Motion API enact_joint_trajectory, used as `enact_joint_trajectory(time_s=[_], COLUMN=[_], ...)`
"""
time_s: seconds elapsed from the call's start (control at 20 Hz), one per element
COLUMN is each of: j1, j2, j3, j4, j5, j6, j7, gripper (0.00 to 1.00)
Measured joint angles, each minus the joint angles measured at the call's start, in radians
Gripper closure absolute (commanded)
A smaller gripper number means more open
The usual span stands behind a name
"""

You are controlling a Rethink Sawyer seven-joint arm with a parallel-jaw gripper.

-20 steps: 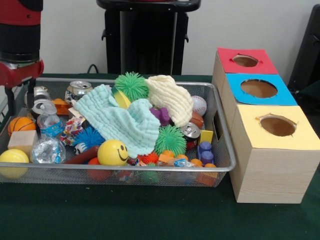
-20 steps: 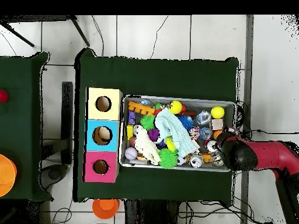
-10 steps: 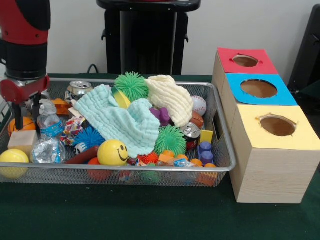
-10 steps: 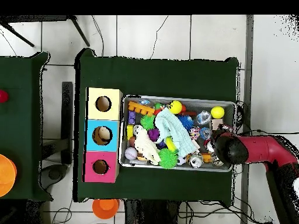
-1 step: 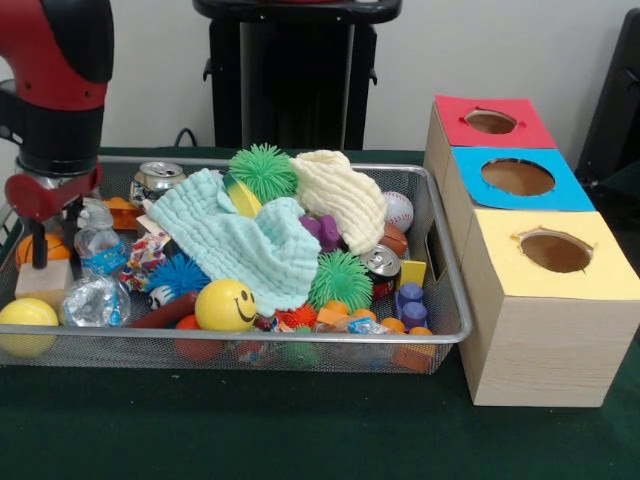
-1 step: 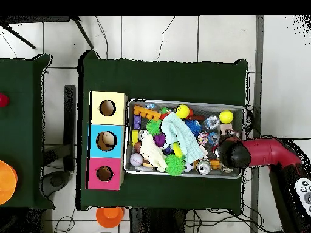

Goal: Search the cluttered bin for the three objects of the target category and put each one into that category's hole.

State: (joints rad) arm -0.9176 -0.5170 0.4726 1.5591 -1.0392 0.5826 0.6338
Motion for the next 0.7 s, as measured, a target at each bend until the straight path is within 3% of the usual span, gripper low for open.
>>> enact_joint_trajectory(time_s=[0.25, 0.7], j1=[0.084, 0.174], j2=[-0.022, -0.095], j3=[-0.073, -0.181], j4=[0.0, 0.003], j5=[-0.059, -0.106], j6=[0.0, 0.0], j7=[0.0, 0.0], gripper=[0.0, 0.0])
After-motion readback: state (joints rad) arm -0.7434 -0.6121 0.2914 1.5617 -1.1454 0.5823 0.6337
